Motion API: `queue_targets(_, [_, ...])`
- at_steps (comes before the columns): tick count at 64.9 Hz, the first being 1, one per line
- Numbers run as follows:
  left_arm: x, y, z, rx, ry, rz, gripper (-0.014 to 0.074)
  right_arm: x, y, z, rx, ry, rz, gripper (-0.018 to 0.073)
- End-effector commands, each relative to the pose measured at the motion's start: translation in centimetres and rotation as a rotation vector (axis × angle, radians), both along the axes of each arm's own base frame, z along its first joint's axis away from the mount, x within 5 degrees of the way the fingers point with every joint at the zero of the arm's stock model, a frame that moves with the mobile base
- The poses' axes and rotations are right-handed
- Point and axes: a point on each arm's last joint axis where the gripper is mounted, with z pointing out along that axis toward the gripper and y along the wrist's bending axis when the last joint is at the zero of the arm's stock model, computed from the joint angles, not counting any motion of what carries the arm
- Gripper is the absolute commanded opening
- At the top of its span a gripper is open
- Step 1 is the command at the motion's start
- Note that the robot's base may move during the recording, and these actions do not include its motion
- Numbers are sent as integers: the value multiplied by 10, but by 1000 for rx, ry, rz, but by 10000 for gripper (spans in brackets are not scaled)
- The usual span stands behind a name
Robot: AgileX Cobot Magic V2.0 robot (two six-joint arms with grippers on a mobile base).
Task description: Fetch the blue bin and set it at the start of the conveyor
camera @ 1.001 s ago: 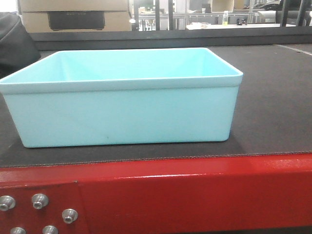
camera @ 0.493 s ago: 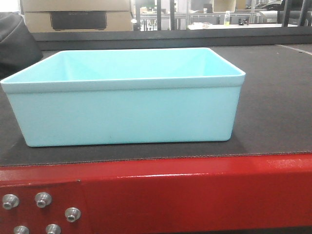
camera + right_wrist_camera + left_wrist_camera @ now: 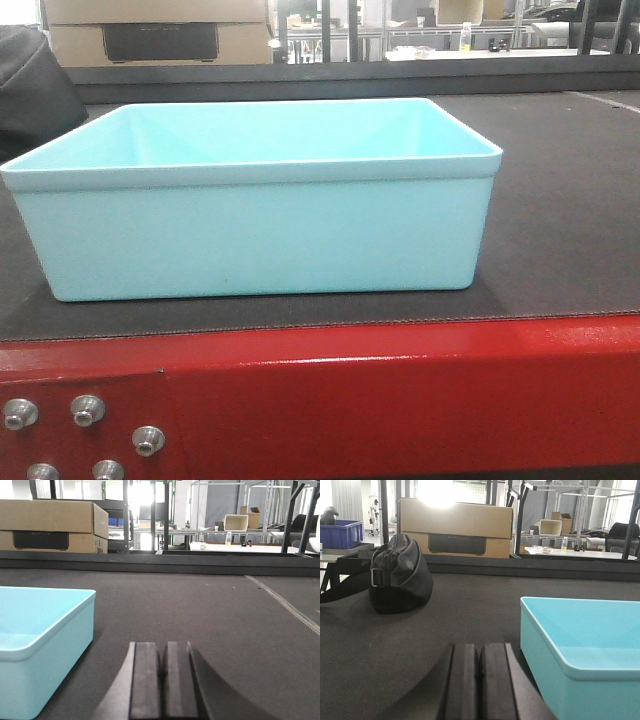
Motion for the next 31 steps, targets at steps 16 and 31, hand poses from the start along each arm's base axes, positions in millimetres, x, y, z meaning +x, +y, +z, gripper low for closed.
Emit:
queue_targets(16, [-1, 0, 2, -2, -17, 0, -111, -1, 0, 2, -6, -26, -7, -165])
queue_targets(31, [-1, 0, 2, -2, -17, 0, -111, -1, 0, 2, -6, -26, -7, -165])
